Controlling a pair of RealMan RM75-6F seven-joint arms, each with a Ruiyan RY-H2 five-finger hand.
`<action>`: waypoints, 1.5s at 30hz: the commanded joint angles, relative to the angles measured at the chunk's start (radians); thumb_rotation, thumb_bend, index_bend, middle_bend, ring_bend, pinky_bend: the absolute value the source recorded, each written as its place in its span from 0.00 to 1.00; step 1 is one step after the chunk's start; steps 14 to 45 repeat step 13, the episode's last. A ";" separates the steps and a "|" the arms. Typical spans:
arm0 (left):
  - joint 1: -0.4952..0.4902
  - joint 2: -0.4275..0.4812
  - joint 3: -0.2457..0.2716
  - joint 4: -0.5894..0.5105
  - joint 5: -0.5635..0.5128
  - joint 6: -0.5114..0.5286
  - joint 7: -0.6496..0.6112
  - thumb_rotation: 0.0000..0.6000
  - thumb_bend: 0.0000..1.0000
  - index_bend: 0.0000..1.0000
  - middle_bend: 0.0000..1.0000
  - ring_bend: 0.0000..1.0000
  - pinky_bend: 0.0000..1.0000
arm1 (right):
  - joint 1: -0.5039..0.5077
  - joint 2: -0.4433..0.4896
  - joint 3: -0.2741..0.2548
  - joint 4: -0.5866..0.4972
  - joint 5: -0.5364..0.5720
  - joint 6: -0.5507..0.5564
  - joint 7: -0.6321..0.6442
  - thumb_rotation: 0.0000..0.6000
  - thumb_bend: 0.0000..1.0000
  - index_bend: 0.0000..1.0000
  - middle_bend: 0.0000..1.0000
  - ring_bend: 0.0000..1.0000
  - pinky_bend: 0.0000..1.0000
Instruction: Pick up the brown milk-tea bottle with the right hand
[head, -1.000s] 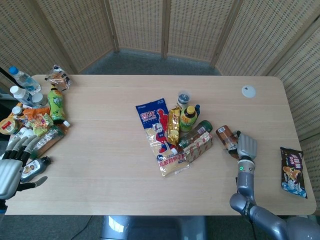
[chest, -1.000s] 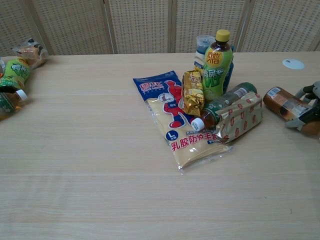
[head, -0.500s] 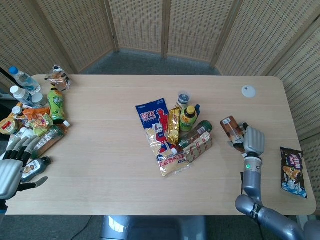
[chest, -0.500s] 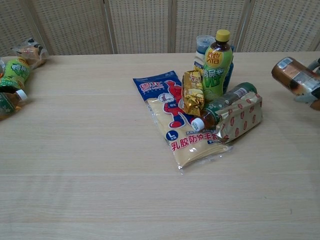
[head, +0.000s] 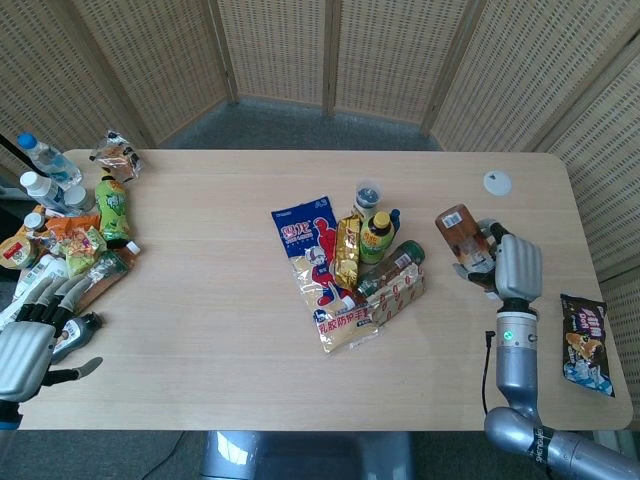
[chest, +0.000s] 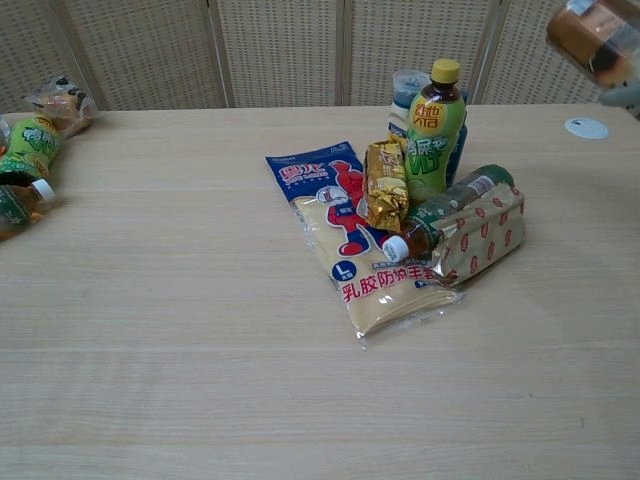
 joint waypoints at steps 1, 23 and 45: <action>0.001 0.002 0.001 -0.001 0.002 0.002 -0.003 1.00 0.00 0.00 0.00 0.00 0.00 | 0.024 0.052 0.039 -0.120 -0.009 0.049 -0.079 1.00 0.09 0.51 0.68 0.53 0.74; 0.011 0.020 0.004 0.001 0.013 0.021 -0.029 1.00 0.00 0.00 0.00 0.00 0.00 | 0.093 0.079 0.082 -0.262 0.038 0.116 -0.204 1.00 0.11 0.52 0.68 0.53 0.74; 0.011 0.020 0.004 0.001 0.013 0.021 -0.029 1.00 0.00 0.00 0.00 0.00 0.00 | 0.093 0.079 0.082 -0.262 0.038 0.116 -0.204 1.00 0.11 0.52 0.68 0.53 0.74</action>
